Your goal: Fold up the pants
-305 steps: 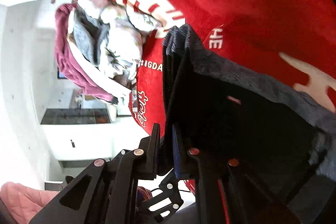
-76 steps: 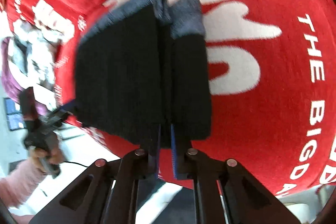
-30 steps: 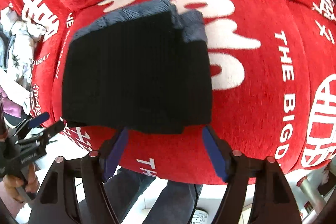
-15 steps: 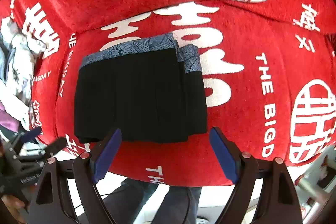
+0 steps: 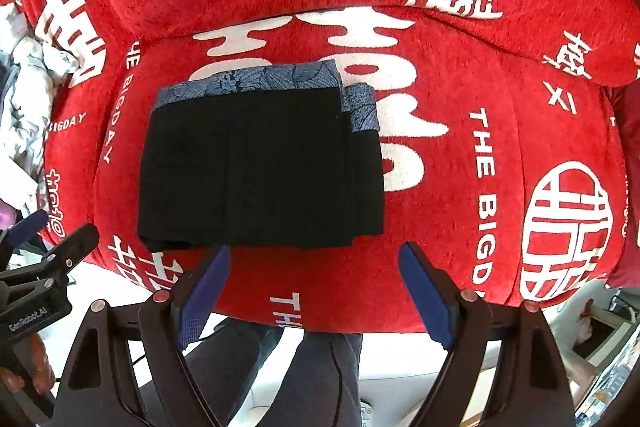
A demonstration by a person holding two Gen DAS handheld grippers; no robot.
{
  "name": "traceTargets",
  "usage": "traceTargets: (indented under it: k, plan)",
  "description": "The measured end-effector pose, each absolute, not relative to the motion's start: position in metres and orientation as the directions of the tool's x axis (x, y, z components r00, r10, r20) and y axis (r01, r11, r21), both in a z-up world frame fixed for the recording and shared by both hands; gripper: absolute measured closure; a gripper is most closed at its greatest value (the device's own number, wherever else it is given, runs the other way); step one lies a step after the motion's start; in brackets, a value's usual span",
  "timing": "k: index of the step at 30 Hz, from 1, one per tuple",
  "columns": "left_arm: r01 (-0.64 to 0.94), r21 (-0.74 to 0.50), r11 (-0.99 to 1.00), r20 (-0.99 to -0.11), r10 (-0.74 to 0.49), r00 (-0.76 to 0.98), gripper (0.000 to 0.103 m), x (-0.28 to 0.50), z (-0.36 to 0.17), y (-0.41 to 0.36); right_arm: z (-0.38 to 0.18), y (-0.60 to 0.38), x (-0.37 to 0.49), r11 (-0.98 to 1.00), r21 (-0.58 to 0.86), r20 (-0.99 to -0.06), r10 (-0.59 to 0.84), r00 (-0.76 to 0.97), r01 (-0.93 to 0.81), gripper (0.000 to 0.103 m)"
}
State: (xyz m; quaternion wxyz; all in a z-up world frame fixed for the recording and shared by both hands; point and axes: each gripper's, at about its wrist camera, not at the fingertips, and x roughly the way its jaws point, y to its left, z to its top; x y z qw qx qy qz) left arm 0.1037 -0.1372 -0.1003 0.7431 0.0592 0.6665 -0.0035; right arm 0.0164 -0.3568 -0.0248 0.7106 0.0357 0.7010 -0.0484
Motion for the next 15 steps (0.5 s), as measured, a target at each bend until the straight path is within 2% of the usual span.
traceTargets:
  k: [15]
  plan:
    - [0.092,0.071,0.993,-0.989,0.058,0.134,0.000,0.106,-0.079,-0.139,-0.006,-0.348,0.022,0.988,-0.118,-0.992,-0.121,0.028,0.101,0.015]
